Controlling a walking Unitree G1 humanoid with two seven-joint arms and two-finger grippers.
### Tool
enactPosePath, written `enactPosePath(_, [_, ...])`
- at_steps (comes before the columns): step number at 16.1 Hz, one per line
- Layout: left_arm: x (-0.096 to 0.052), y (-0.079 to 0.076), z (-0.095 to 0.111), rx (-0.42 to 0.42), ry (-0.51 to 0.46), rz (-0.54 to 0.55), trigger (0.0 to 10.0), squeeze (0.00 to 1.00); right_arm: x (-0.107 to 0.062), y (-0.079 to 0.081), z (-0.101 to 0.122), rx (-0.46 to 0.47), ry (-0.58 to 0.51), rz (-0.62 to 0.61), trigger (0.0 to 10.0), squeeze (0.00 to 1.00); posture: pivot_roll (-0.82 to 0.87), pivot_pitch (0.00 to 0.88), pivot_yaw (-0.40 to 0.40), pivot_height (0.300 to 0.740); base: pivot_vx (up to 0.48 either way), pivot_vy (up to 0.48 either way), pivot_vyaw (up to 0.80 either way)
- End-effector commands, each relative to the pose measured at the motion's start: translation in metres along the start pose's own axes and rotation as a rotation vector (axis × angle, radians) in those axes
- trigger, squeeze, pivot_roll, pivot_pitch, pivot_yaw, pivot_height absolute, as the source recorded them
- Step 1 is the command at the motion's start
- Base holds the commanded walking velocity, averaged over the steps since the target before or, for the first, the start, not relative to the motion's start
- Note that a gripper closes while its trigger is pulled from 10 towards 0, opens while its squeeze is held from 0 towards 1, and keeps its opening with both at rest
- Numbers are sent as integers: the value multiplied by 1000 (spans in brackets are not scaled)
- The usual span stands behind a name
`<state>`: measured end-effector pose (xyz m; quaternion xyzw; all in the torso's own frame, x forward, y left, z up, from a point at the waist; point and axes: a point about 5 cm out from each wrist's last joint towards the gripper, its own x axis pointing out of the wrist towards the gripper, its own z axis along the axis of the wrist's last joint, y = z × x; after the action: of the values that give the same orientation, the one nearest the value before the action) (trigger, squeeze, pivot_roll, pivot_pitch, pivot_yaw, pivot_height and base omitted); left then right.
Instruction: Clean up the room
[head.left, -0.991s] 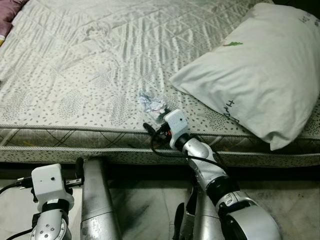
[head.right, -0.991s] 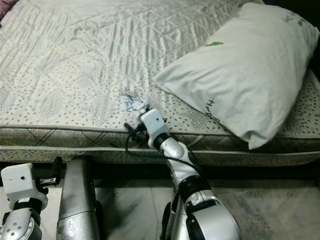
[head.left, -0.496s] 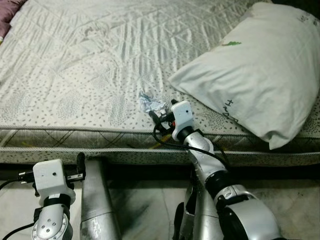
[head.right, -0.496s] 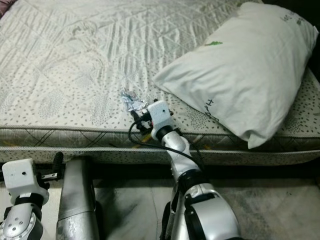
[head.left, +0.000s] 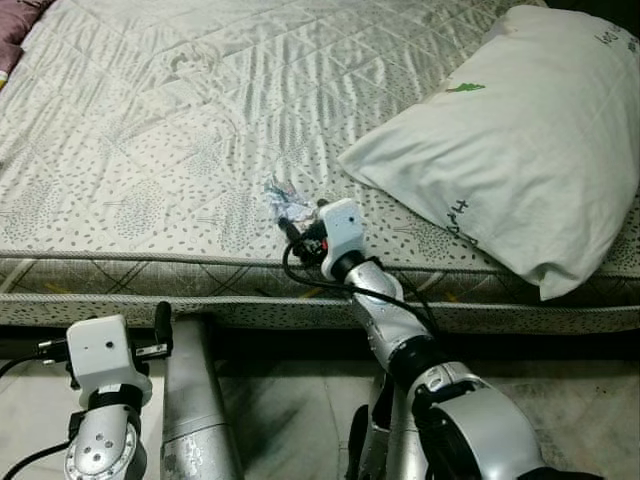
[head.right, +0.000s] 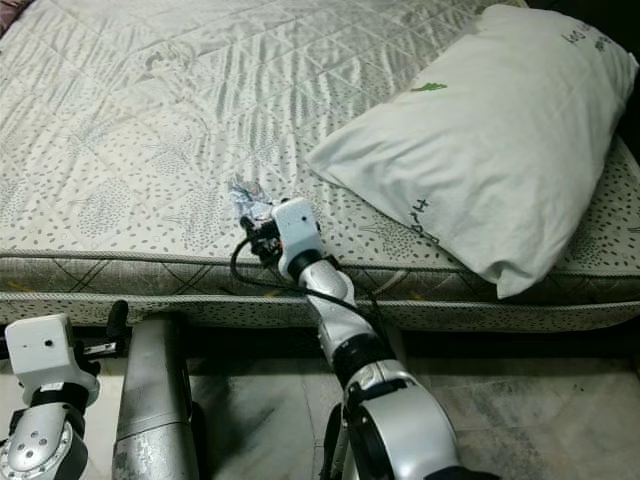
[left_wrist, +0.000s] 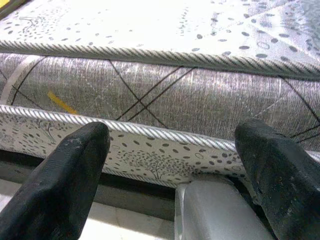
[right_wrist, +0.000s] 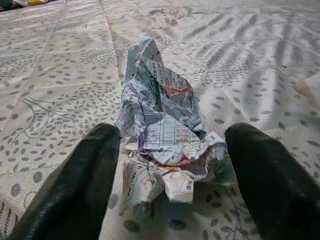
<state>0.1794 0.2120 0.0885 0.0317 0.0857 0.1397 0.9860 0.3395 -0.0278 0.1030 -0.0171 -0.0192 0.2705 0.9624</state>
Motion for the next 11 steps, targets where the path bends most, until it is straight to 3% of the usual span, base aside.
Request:
enactPosePath(1, [0,-1,-5,-2,22,-12,10000,0,2,1,-1,16,18,-14,0,0,227,159,-82,466,0,0,0])
enactPosePath(11, [4,-7,-5,-20,25,-46,10000,0,-1,21,-17,-18,105,70,0,0,219,158,-88,466,0,0,0])
